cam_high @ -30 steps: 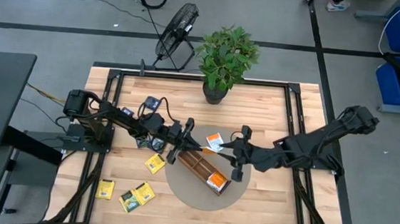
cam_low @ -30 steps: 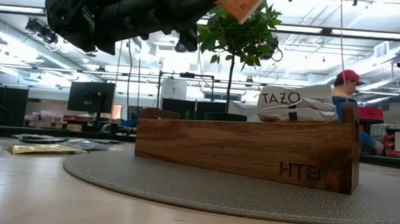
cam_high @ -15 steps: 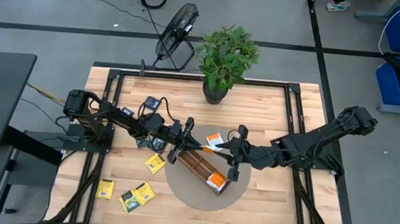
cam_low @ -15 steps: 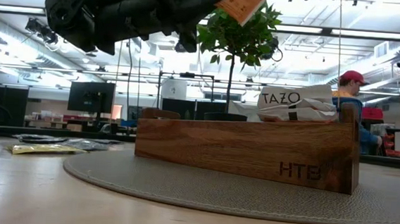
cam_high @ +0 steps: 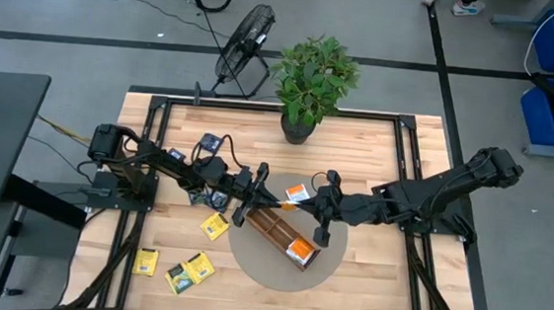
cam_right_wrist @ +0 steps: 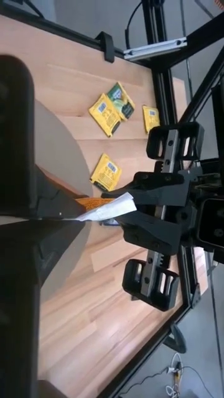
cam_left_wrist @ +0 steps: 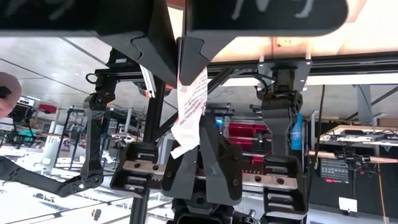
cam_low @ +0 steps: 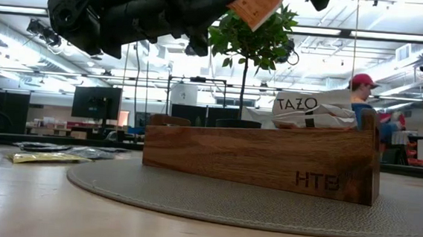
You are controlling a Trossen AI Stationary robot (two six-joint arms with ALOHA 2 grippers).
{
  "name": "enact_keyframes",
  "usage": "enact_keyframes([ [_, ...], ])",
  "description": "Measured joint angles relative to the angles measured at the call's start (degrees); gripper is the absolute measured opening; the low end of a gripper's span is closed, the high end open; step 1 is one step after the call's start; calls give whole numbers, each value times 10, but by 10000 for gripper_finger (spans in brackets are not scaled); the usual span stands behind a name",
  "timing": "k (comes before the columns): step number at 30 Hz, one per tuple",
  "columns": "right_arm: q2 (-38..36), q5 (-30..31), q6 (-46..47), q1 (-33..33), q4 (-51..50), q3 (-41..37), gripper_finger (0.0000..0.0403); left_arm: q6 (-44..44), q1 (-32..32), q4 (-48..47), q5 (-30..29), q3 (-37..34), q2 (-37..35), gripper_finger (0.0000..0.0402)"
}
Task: Pick & Place Tea
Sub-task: Put the orange tea bag into the bottom section of the wooden organizer
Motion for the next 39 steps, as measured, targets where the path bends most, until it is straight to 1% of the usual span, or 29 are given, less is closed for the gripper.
enact_keyframes([
  [5, 0, -1, 7, 2, -11, 0, 2, 0, 0, -2, -1, 0, 0, 26],
  [8, 0, -5, 10, 3, -22, 0, 1, 3, 0, 0, 11, 0, 0, 42],
  [11, -1, -5, 18, 3, -31, 0, 1, 6, 0, -1, 17, 0, 0, 71],
  [16, -1, -5, 33, 5, -48, 0, 0, 6, 7, -8, 24, 0, 0, 140],
  [21, -8, -9, 74, 6, -87, 0, 0, -9, 32, -19, 77, 0, 0, 201],
  [24, -14, -20, 101, 7, -103, 0, 0, -33, 53, -36, 117, 0, -5, 222],
  [26, -18, -23, 118, 9, -116, 0, 0, -35, 64, -57, 131, 0, -10, 228],
  [28, -20, -26, 135, 10, -126, 0, 0, -24, 72, -82, 127, -7, -23, 230],
  [30, -20, -30, 155, 12, -151, 3, 0, -3, 75, -89, 101, -22, -43, 228],
  [32, -19, -29, 178, 15, -180, 7, 0, 14, 76, -90, 72, -45, -67, 223],
  [36, -19, -30, 230, 21, -225, 9, 0, 20, 75, -92, 28, -105, -134, 212],
  [39, -18, -44, 283, 22, -243, 9, 0, 29, 75, -109, 2, -148, -179, 209],
])
